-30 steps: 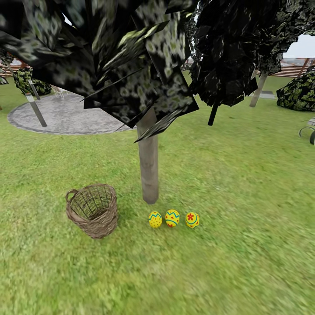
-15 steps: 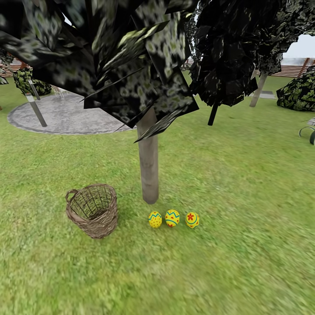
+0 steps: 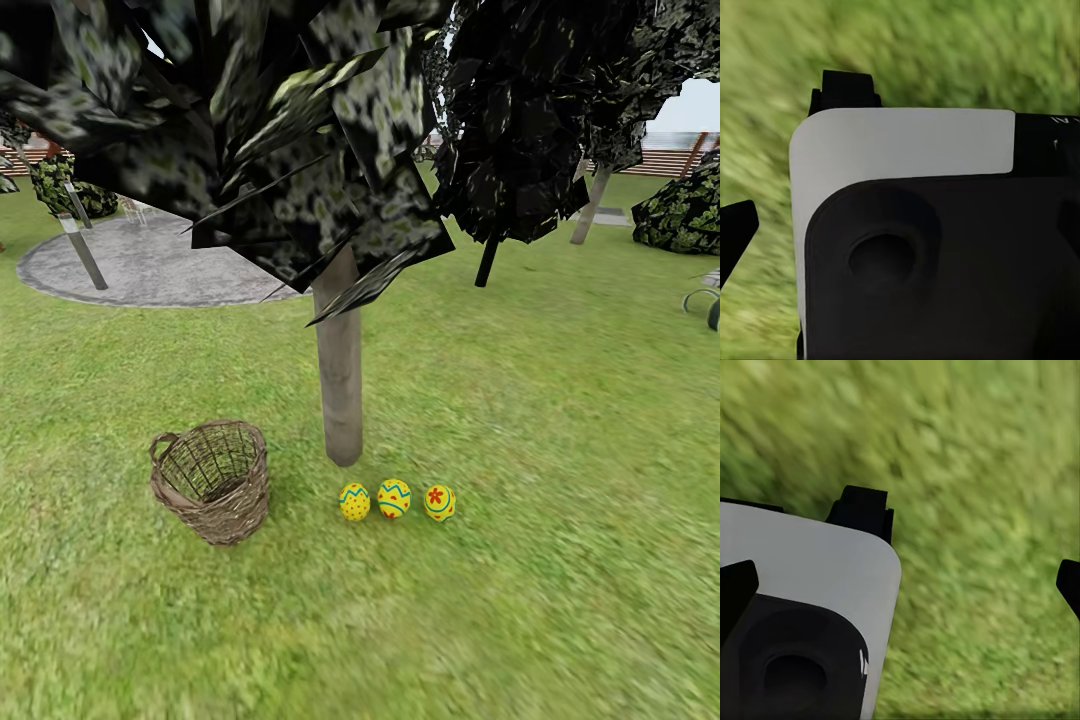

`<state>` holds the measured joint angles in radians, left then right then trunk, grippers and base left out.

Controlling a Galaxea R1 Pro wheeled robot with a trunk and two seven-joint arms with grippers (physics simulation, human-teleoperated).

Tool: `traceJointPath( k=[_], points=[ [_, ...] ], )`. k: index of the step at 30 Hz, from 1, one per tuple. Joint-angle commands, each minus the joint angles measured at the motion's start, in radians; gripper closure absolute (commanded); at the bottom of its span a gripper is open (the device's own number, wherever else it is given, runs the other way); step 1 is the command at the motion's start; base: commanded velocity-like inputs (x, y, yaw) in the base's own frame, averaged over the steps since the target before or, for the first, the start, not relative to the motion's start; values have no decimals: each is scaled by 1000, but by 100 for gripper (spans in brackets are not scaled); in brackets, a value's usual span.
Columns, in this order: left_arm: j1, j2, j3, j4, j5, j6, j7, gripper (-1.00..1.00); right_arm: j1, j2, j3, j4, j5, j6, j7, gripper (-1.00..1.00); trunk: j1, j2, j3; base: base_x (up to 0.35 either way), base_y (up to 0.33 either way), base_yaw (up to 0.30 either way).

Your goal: Take the three Easter eggs out of the wicker basket on the lawn in the garden, then place them on the lawn next to a single tree (choose any tree) so that all three eggs are next to the same tree and none are left in the basket.

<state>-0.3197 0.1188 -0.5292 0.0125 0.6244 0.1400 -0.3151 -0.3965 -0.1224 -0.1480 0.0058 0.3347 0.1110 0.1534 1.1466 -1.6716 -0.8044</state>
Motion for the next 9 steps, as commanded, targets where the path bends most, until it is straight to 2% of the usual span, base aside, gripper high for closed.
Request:
traceJointPath(
  k=[1,9],
  points=[
    [-1,0,-6,1,11,4,-4,-100,-1,0,-8,0,9,3,3,-100,0,0,-1,0,0,0],
    [-1,0,-7,1,11,4,-4,-100,-1,0,-8,1,9,3,3,-100,0,0,-1,0,0,0]
  ],
)
